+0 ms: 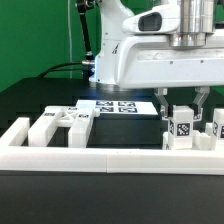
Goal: Assemble chair
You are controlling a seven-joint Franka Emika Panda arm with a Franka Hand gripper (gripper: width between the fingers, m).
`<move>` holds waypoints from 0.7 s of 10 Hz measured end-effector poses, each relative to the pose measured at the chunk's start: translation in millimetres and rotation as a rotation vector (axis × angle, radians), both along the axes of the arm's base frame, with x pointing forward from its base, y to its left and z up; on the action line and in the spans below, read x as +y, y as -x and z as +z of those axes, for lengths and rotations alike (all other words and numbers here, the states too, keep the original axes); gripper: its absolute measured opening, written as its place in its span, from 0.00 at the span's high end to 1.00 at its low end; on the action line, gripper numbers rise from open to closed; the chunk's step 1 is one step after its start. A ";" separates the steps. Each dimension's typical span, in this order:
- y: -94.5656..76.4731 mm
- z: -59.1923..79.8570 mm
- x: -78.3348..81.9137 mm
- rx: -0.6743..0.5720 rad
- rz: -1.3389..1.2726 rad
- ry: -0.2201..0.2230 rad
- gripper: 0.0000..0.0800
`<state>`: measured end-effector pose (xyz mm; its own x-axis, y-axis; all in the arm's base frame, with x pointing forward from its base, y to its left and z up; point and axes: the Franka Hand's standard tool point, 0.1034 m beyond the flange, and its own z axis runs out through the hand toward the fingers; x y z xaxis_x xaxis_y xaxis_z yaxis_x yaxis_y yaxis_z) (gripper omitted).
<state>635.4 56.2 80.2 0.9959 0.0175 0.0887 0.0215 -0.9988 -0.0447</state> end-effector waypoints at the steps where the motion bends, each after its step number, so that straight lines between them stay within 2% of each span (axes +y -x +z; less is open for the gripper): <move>1: 0.0 -0.1 -0.2 0.002 -0.037 -0.003 0.64; 7: -1.3 -1.2 -1.3 0.044 -0.738 -0.055 0.64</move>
Offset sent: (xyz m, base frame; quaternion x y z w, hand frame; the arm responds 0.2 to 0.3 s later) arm 0.0034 0.0000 -0.0058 -0.0015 -0.0128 0.3118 0.9501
